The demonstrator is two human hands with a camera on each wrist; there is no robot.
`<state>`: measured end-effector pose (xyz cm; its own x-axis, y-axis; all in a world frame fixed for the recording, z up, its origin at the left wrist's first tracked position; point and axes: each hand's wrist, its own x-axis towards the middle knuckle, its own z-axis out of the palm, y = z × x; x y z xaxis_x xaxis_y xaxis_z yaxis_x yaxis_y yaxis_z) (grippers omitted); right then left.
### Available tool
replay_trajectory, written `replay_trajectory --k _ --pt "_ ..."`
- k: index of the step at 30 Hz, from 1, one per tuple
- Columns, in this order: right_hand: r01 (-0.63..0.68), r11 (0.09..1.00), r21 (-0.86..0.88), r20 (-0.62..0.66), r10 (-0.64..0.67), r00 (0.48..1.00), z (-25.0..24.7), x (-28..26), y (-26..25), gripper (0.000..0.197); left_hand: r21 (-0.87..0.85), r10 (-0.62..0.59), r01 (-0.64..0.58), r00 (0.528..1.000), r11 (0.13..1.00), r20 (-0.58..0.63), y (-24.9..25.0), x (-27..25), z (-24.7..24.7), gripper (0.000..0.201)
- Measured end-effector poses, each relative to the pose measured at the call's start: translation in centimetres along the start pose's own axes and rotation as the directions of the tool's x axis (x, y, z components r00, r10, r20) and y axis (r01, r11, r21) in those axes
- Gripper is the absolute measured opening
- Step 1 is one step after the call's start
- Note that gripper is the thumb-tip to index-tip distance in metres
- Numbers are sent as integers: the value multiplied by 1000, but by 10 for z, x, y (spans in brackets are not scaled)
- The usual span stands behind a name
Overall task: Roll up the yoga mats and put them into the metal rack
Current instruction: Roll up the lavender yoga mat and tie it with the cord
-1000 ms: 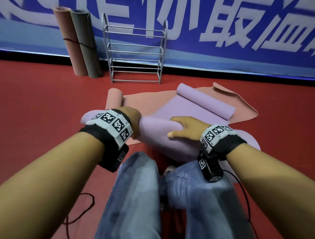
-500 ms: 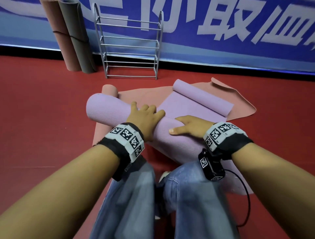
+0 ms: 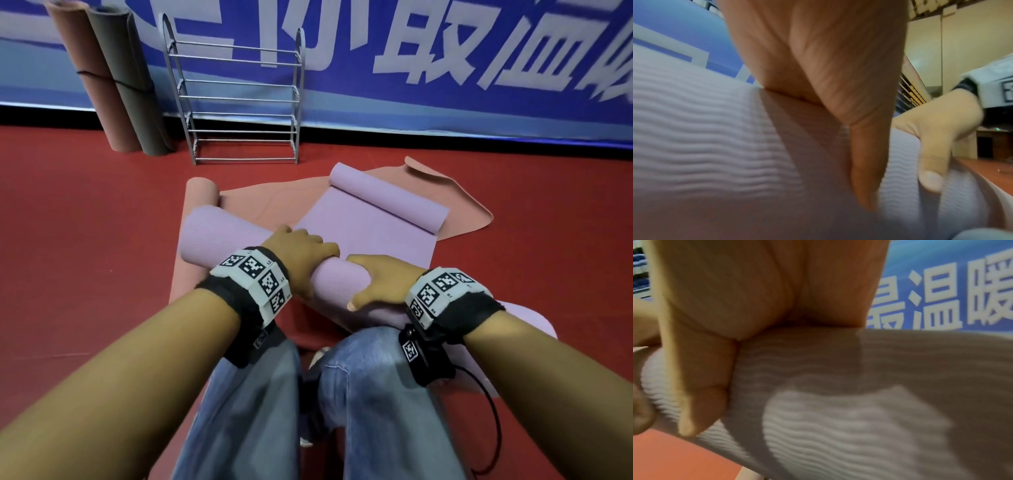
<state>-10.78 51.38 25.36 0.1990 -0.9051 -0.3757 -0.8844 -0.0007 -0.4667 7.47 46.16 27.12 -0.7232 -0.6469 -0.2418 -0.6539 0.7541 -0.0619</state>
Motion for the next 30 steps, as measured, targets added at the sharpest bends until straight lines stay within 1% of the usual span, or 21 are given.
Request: replay_trajectory --k 1,3,5,6,7,8,10,11,14,16,18,20,23,25,26,28,29,30 --pt "-8 999 49 -12 8 1000 -2 1 3 47 48 -17 19 999 999 -44 -2 -4 1 86" --pt "-30 985 171 -10 32 999 -6 1 7 50 135 -50 70 988 988 -146 -10 -13 5 108" --pt "-59 954 293 2 61 998 -8 3 13 54 201 -41 97 963 975 -268 -22 -21 18 126" --pt "-73 942 328 16 72 997 -7 4 15 53 201 -31 95 954 975 -300 -27 -22 25 132" --pt "-84 935 346 28 79 996 -7 5 16 51 200 -26 89 955 976 -296 -28 -23 29 134" --pt "-93 933 348 37 86 996 -5 5 17 47 200 -46 97 968 975 -247 -27 -22 29 131" --pt "-107 937 332 45 98 994 -3 7 19 44 200 -101 128 985 971 -140 -18 -16 24 115" --pt "-114 939 325 50 103 993 -2 7 22 44 192 -113 133 988 972 -109 -15 -11 23 105" --pt "-120 949 292 62 106 992 -1 5 28 42 140 -98 107 993 984 -66 -12 -1 17 78" --pt "-114 970 213 57 104 993 -1 6 28 45 96 -108 108 994 989 -3 -15 2 15 67" --pt "-98 988 121 47 92 995 0 8 25 45 71 -125 121 990 990 63 -18 2 15 63" --pt "-84 992 90 63 79 995 0 10 24 44 37 -133 130 984 991 118 -21 2 16 62" --pt "-69 995 66 103 62 993 4 11 19 55 -25 -138 147 966 989 217 -24 -2 19 58" --pt "-55 998 -23 83 57 995 9 12 17 64 -44 -137 153 957 987 256 -24 -3 18 52" --pt "-51 997 -54 68 55 996 11 12 16 64 -55 -125 145 954 988 272 -24 -3 18 51" --pt "-54 997 -64 45 57 997 14 11 18 59 -68 -99 122 955 990 280 -24 -3 17 50" --pt "-55 997 -52 39 57 998 15 10 19 54 -58 -89 108 962 992 260 -23 -3 18 51" --pt "-59 998 -33 36 61 997 16 8 21 48 -26 -82 89 975 996 209 -22 -3 18 54"
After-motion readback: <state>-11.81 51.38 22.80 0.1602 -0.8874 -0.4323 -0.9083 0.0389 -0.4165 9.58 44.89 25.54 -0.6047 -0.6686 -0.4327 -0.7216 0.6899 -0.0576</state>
